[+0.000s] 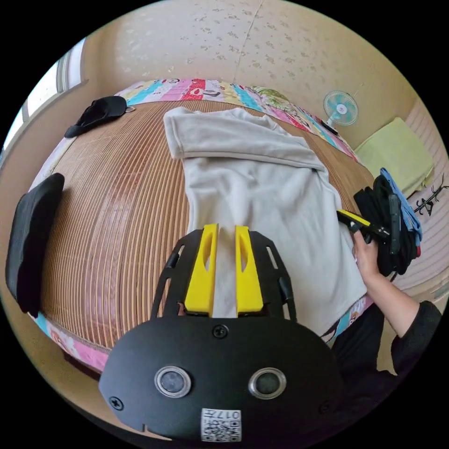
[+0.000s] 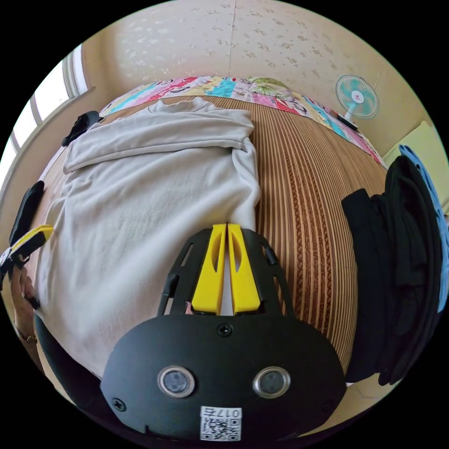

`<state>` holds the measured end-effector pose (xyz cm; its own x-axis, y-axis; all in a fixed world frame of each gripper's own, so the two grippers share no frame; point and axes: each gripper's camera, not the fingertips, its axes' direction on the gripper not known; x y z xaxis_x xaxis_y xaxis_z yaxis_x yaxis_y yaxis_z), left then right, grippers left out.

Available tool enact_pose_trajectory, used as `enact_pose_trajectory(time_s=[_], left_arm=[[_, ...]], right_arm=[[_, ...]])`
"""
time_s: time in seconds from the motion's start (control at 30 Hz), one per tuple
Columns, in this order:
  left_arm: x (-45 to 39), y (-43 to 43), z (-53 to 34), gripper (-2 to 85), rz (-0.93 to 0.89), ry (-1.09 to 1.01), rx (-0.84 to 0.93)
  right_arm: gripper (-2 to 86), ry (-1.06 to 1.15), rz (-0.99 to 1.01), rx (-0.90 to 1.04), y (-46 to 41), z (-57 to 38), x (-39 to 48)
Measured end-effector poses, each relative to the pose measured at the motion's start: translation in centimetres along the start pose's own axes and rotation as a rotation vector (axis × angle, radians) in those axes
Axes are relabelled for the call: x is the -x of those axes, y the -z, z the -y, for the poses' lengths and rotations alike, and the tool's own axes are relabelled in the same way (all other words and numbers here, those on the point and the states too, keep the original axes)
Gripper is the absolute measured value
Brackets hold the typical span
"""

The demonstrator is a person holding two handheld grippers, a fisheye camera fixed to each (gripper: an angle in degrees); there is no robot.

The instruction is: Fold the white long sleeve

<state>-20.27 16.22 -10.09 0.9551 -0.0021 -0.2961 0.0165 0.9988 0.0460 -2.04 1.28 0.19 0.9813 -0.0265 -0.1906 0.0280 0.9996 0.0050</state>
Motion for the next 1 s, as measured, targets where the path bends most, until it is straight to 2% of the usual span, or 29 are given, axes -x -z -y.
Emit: enact_pose_trajectory(time_s=[0.17, 0.27, 0.37, 0.43, 0.5, 0.6, 0.73, 0.8, 0.87, 0.93, 1.0], left_arm=[[4.9, 6.5, -7.9, 17.7, -0.038, 0.177, -0.099], [5.1, 5.9, -8.5, 16.7, -0.13, 0.117, -0.036], [5.2, 4.0, -7.4, 15.7, -0.109, 0.158, 0.071], [4.9, 4.1, -6.5, 13.4, -0.105, 0.131, 0.081], [5.5, 3.3, -5.5, 6.8, -0.105, 0.137, 0.165], [7.0, 3.4, -5.7, 4.6, -0.17, 0.14, 0.172], [9.4, 5.3, -6.8, 3.8, -0.318, 0.175, 0.128], [10.3, 7.0, -7.7, 3.5, -0.386, 0.197, 0.064], [10.3, 7.9, -7.8, 3.4, -0.385, 0.185, 0.063], [9.9, 9.0, -7.6, 3.3, -0.361, 0.148, 0.05], [10.2, 10.9, -7.3, 3.2, -0.389, 0.134, 0.003]], right_arm=[[0.5, 0.02, -0.064, -0.007, -0.2, 0.1, 0.7], [0.6, 0.033, -0.094, -0.003, -0.3, 0.2, 0.8], [0.7, 0.044, -0.098, 0.06, -0.2, 1.0, 0.3], [0.9, 0.039, -0.051, 0.14, 1.2, 1.4, -1.1], [1.4, -0.034, 0.071, 0.058, 5.8, -0.8, -4.8], [3.2, -0.083, 0.179, -0.076, 11.2, -5.9, -10.0], [10.1, -0.128, 0.236, -0.027, 11.6, -11.5, -14.6], [12.6, -0.127, 0.332, 0.037, 9.9, -14.1, -15.8], [12.7, -0.15, 0.394, 0.107, 8.0, -15.5, -15.9], [10.4, -0.191, 0.336, 0.086, 7.9, -16.5, -16.1], [4.8, -0.188, 0.403, 0.132, 8.9, -16.4, -17.0]])
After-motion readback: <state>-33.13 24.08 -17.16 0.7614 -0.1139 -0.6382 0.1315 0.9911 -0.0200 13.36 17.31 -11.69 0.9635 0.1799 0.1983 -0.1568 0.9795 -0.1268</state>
